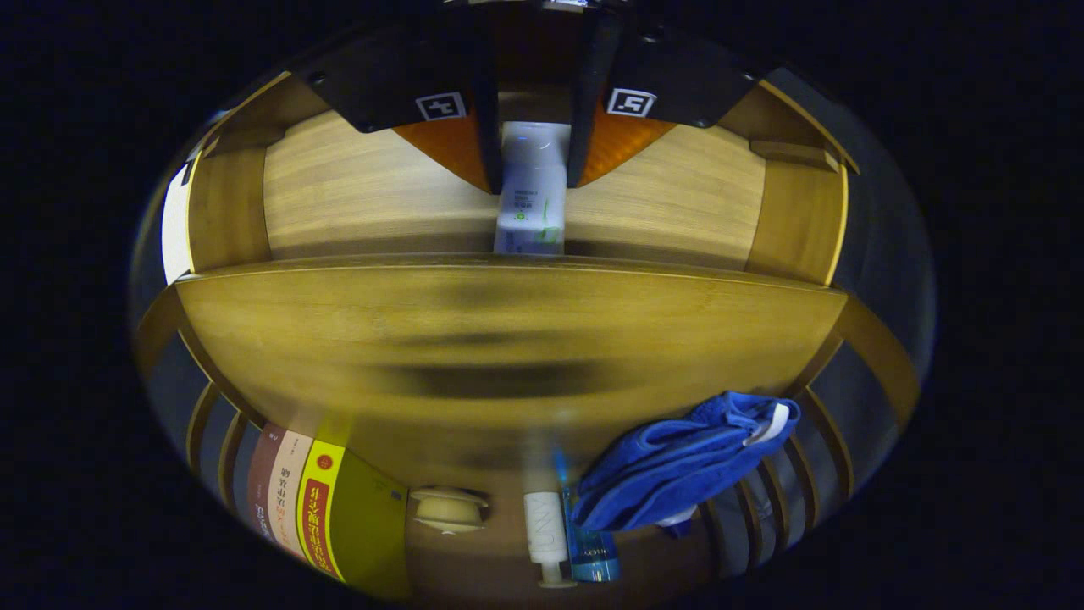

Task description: Pull open the drawer, take out the items inside it, and place them on the countertop above the cabinet.

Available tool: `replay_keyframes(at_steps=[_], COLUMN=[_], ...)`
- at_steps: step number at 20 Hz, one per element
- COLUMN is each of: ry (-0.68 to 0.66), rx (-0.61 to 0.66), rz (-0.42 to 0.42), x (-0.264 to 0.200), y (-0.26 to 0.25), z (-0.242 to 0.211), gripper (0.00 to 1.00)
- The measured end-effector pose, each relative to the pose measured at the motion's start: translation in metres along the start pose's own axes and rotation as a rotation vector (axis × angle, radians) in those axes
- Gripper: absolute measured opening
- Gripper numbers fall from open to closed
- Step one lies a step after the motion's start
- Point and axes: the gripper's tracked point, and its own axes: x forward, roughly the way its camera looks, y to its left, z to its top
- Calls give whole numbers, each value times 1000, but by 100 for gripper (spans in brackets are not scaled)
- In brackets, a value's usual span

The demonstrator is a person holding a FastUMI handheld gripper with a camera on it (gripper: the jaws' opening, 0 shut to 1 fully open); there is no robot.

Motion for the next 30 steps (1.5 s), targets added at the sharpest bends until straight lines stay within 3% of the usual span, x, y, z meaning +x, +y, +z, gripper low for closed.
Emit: replay_keyframes(at_steps=[6,15,20,25,30], ry=[-23,-77,-200,-332,-379], rx=[16,-6,8,-14,56], rz=[107,132,158,41,26], x=[-56,-126,-161,-134,-78], y=[10,0,2,-15,-10], z=[-5,-11,25,94,127], gripper=[46,46,46,46,46])
